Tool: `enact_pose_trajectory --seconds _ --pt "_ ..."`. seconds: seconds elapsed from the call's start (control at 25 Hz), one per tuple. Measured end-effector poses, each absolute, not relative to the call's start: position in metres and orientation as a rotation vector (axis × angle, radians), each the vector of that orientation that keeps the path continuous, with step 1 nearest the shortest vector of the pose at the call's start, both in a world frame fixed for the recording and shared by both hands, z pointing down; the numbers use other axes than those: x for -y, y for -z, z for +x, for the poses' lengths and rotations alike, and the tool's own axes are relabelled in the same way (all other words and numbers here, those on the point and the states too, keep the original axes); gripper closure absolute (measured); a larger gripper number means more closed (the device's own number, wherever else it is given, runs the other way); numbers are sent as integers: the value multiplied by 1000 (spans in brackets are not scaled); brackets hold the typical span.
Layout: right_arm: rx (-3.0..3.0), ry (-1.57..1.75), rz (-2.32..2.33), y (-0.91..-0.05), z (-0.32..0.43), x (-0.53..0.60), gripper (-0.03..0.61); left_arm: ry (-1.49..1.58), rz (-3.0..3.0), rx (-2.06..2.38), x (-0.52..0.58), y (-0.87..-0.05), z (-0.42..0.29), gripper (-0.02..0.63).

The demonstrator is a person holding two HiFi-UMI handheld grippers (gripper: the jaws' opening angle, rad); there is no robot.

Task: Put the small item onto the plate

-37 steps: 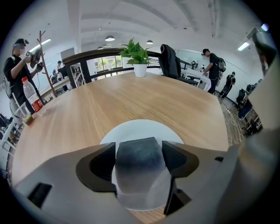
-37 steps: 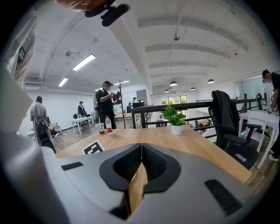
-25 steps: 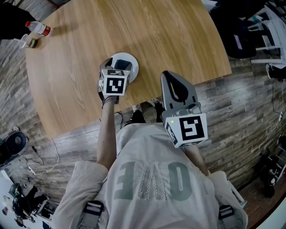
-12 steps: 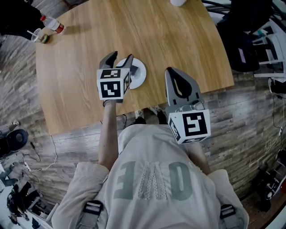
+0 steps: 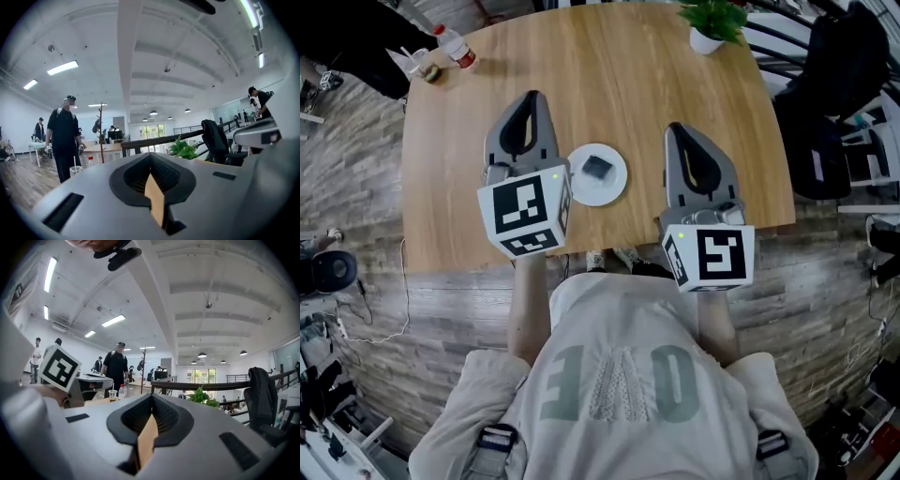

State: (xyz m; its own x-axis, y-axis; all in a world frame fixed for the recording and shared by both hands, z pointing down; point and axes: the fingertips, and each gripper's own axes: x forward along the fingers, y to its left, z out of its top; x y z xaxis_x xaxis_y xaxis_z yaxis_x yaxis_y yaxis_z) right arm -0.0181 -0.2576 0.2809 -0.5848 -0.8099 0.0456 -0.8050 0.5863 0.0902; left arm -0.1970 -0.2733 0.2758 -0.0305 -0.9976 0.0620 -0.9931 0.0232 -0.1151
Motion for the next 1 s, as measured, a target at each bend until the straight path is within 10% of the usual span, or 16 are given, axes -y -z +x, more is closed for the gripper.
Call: enact_pose_trajectory --seconds 1.0 --pt "2852 319 1158 -256 -95 248 561 97 -1812 -2269 200 -215 -237 604"
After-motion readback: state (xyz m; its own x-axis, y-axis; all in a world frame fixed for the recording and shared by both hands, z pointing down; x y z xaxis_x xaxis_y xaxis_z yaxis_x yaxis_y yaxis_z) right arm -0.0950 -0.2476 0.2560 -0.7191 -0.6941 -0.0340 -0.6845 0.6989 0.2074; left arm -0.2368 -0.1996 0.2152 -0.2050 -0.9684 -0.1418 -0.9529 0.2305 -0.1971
